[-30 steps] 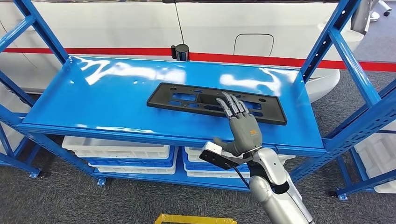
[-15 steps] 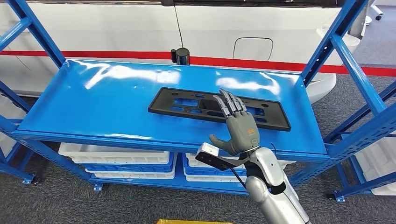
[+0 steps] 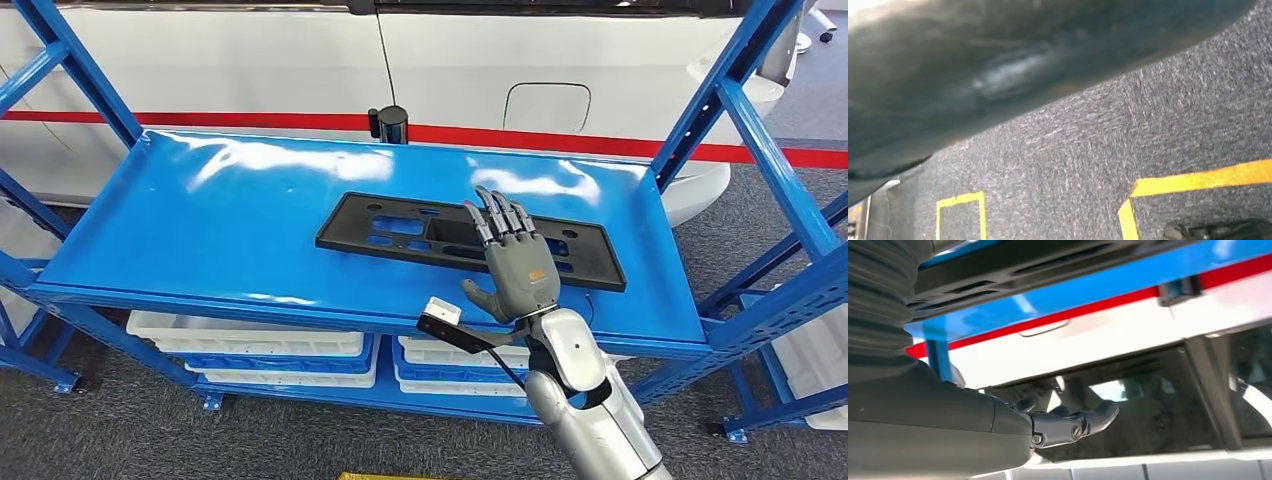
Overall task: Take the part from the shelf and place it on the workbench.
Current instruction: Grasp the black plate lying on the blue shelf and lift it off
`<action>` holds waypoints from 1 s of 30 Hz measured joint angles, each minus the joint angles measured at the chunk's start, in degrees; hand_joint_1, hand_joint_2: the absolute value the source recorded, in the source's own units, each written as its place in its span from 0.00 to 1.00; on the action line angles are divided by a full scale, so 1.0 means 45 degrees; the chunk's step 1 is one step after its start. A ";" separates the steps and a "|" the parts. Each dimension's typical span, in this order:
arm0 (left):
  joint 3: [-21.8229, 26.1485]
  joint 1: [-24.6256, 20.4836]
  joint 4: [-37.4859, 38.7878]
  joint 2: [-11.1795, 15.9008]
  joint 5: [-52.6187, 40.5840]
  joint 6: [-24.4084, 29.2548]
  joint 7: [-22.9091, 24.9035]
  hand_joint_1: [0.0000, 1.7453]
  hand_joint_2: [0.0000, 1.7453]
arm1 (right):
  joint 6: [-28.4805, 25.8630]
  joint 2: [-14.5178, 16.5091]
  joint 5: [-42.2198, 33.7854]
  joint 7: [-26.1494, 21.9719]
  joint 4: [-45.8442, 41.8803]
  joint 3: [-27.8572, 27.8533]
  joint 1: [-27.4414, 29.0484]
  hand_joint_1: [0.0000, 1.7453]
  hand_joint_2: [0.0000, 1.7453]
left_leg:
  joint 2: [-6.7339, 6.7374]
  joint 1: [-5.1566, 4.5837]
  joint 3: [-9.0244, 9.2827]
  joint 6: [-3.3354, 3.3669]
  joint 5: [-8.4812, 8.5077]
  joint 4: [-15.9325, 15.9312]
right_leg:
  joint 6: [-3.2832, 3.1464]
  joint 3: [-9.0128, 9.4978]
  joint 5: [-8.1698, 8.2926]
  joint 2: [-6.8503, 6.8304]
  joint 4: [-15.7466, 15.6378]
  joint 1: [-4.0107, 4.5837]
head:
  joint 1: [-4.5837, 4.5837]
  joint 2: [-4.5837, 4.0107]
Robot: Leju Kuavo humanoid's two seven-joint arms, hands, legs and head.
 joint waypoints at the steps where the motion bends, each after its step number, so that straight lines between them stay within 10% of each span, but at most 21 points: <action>1: 0.0009 0.0000 -0.0002 0.0000 -0.0010 -0.0004 0.0000 0.00 0.00 | 0.0001 -0.0002 0.0099 0.0027 0.0055 -0.0001 -0.0026 0.00 1.00 | 0.0024 0.0012 -0.0044 -0.0071 -0.0105 0.0163 | -0.0097 0.0057 0.0007 -0.0002 -0.0046 -0.0042 | -0.0012 0.0000; 5: 0.0034 0.0005 -0.0005 -0.0011 -0.0020 -0.0013 0.0000 0.00 0.00 | 0.0007 0.0005 0.0223 0.0038 0.0253 0.0007 -0.0105 0.00 1.00 | 0.0081 0.0041 -0.1387 -0.0260 -0.1387 0.2897 | -0.0349 0.0285 -0.0077 -0.0016 -0.0114 -0.0106 | -0.0074 0.0001; 7: 0.0044 0.0015 -0.0005 -0.0012 -0.0027 -0.0018 0.0000 0.00 0.00 | 0.0010 0.0005 0.0228 0.0038 0.0353 0.0018 -0.0103 0.00 1.00 | 0.0088 0.0049 -0.1851 -0.0296 -0.1329 0.3498 | -0.0385 0.0362 -0.0135 -0.0007 -0.0109 -0.0095 | -0.0078 0.0000; 11: 0.0100 0.0007 -0.0005 0.0001 -0.0042 -0.0023 -0.0001 0.00 0.00 | 0.0010 0.0004 0.0392 0.0102 0.0469 0.0029 -0.0122 0.00 1.00 | 0.0085 0.0089 -0.0638 -0.0233 0.0266 0.0701 | -0.0198 0.0584 -0.0340 0.0050 -0.0072 -0.0063 | -0.0095 0.0000; 16: 0.0168 -0.0020 -0.0004 -0.0028 -0.0110 -0.0041 -0.0006 0.00 0.00 | 0.0019 0.0000 0.0813 0.0259 0.0588 0.0035 -0.0193 0.00 1.00 | 0.0039 0.0024 -0.0321 0.0174 0.0377 -0.0012 | 0.0115 0.0509 -0.0513 0.0056 0.0024 -0.0046 | -0.0056 0.0000; 22: 0.0265 -0.0034 -0.0007 -0.0039 -0.0246 -0.0073 -0.0010 0.00 0.00 | 0.0511 -0.0078 0.0939 0.0316 0.0905 0.0029 -0.0241 0.00 1.00 | 0.0029 0.0050 -0.0245 0.0426 0.0310 -0.0054 | 0.0178 -0.1639 -0.1686 0.0045 0.3712 -0.0092 | 0.0012 0.0001; 26: 0.0347 -0.0036 -0.0007 -0.0096 -0.0265 -0.0077 -0.0010 0.00 0.00 | 0.0684 -0.0115 0.0942 0.0335 0.1077 0.0032 -0.0316 0.00 1.00 | -0.0038 0.0014 -0.0111 0.0312 0.0206 -0.0046 | 0.0445 -0.0454 -0.0326 0.0023 0.0820 -0.0062 | 0.0011 0.0001; 30: 0.0395 -0.0054 -0.0007 -0.0104 -0.0270 -0.0077 -0.0010 0.00 0.00 | 0.0693 -0.0129 0.0971 0.0338 0.1173 0.0038 -0.0369 0.00 1.00 | -0.0053 -0.0029 -0.0042 0.0042 0.0105 -0.0073 | 0.0000 -0.0015 0.0023 0.0022 -0.0028 0.0027 | -0.0012 0.0000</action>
